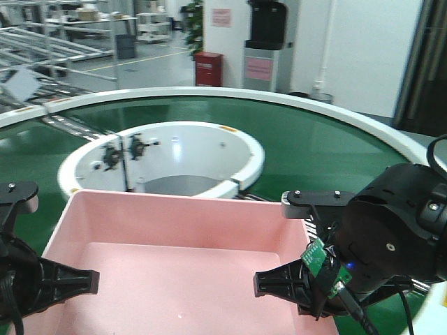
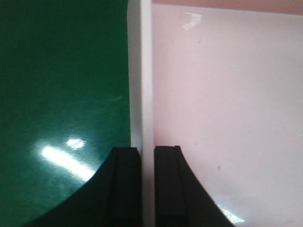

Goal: Grab pink bin and stack on right shelf
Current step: 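Hold the bin with both grippers while the base turns and drives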

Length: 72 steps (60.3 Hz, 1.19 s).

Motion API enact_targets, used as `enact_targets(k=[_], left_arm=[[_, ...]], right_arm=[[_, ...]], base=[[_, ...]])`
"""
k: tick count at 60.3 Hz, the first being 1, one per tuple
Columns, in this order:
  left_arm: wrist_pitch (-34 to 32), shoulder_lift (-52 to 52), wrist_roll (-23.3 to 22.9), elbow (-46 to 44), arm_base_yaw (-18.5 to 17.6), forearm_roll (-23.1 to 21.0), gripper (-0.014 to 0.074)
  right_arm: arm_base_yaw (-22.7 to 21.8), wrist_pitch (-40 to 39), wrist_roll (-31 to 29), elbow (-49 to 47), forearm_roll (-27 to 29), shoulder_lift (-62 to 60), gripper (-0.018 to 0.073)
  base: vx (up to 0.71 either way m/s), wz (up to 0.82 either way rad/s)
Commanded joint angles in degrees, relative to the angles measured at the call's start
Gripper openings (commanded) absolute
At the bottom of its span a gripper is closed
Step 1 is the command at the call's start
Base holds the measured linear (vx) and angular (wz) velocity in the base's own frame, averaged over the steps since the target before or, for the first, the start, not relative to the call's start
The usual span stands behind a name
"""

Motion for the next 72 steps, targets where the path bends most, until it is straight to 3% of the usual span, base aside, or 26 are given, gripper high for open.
enact_targets(k=[1, 72], left_arm=[[-4.76, -2.35, -0.64, -2.14, -0.44, 1.20, 0.0109], [-4.76, -2.35, -0.64, -2.14, -0.44, 1.20, 0.0109]], right_arm=[[-0.36, 0.25, -0.37, -1.18, -5.32, -1.83, 0.0046], [-0.36, 0.25, -0.37, -1.18, -5.32, -1.83, 0.0046]], base=[[-0.09, -0.54], [-0.09, -0.58]])
